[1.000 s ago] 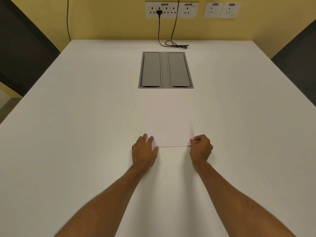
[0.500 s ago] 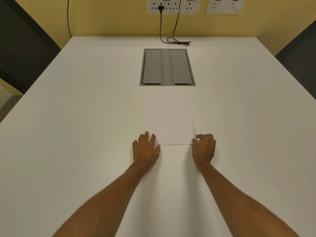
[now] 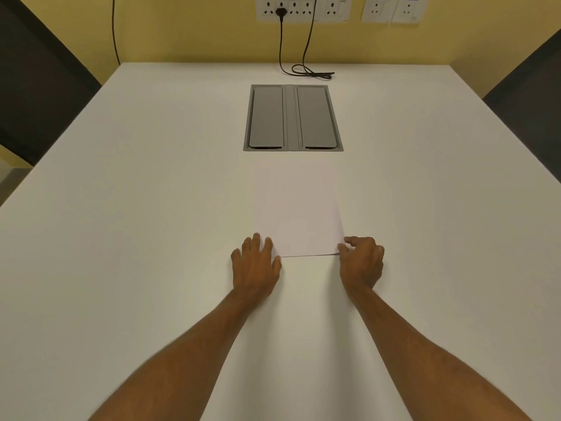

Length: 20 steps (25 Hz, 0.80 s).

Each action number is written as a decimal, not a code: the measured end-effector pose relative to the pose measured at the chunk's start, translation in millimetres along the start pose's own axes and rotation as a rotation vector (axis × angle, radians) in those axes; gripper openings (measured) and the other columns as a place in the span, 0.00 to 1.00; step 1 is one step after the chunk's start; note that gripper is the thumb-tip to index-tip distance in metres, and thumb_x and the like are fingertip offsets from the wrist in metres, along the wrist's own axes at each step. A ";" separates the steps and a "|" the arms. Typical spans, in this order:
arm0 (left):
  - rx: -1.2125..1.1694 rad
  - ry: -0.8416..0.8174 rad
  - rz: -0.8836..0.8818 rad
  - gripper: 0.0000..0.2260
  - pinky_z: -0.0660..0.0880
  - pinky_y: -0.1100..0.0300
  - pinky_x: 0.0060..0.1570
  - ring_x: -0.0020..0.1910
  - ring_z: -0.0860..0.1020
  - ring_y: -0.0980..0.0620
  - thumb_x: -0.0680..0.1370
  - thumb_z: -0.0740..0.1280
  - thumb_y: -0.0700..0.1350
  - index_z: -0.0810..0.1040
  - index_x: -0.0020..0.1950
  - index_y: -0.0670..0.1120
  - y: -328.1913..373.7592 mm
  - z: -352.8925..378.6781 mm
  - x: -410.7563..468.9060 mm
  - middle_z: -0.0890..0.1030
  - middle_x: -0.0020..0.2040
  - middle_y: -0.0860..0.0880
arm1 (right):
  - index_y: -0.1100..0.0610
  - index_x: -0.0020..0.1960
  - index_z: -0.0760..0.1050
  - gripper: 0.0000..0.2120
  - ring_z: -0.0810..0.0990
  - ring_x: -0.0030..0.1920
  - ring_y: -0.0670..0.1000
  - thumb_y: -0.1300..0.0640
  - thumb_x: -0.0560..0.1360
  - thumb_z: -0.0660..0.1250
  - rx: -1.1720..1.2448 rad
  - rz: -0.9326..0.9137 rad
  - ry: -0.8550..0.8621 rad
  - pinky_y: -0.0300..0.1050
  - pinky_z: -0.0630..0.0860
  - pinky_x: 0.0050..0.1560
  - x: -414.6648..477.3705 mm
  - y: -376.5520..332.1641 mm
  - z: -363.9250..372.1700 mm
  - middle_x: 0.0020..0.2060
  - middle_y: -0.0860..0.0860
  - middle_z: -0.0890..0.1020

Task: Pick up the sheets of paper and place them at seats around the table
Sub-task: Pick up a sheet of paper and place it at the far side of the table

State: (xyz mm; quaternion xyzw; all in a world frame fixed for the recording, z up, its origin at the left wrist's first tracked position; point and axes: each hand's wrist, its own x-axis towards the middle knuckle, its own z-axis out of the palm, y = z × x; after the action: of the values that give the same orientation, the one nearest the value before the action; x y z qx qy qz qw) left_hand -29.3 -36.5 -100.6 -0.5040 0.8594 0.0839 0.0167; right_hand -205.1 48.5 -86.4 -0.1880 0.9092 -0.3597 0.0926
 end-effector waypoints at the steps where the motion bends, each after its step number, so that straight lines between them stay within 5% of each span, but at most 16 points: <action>1: -0.001 0.001 0.001 0.23 0.62 0.48 0.69 0.74 0.61 0.47 0.80 0.52 0.55 0.61 0.74 0.49 -0.1 0.3 0.3 0.61 0.76 0.47 | 0.55 0.53 0.82 0.09 0.75 0.56 0.58 0.58 0.73 0.71 -0.020 -0.009 0.001 0.51 0.74 0.49 0.7 1.2 0.3 0.49 0.54 0.83; 8: 0.035 0.017 0.013 0.23 0.62 0.48 0.67 0.74 0.62 0.46 0.81 0.51 0.54 0.60 0.74 0.48 -1.2 4.2 -0.3 0.61 0.76 0.46 | 0.54 0.43 0.81 0.03 0.81 0.46 0.57 0.57 0.70 0.72 0.180 0.173 -0.026 0.44 0.72 0.43 2.4 -6.8 3.3 0.39 0.51 0.85; 13: 0.045 0.029 0.009 0.23 0.63 0.48 0.67 0.74 0.62 0.46 0.80 0.51 0.55 0.61 0.74 0.49 -1.9 7.2 1.1 0.61 0.76 0.46 | 0.55 0.49 0.82 0.09 0.82 0.49 0.57 0.61 0.69 0.72 0.307 0.312 -0.068 0.45 0.76 0.47 9.8 0.9 4.7 0.42 0.54 0.86; 18: -0.134 0.000 -0.007 0.23 0.57 0.49 0.72 0.76 0.59 0.50 0.80 0.54 0.56 0.63 0.74 0.51 -6.4 -1.9 1.4 0.59 0.78 0.48 | 0.57 0.44 0.83 0.06 0.84 0.36 0.56 0.65 0.69 0.72 0.561 0.334 -0.108 0.47 0.82 0.39 7.3 0.1 -4.7 0.34 0.53 0.84; 20: -0.244 0.071 -0.005 0.23 0.54 0.51 0.74 0.77 0.57 0.51 0.81 0.53 0.55 0.62 0.75 0.52 -8.4 -11.6 -2.9 0.57 0.79 0.49 | 0.60 0.45 0.82 0.07 0.83 0.32 0.54 0.68 0.69 0.72 0.764 0.401 -0.158 0.40 0.81 0.33 4.8 -2.4 -13.7 0.35 0.55 0.82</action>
State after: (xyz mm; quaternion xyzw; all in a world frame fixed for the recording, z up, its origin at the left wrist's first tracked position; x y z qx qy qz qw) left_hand -20.0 -39.9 -89.9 -0.5072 0.8416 0.1696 -0.0750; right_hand -213.0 53.4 -75.0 0.0131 0.7195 -0.6296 0.2928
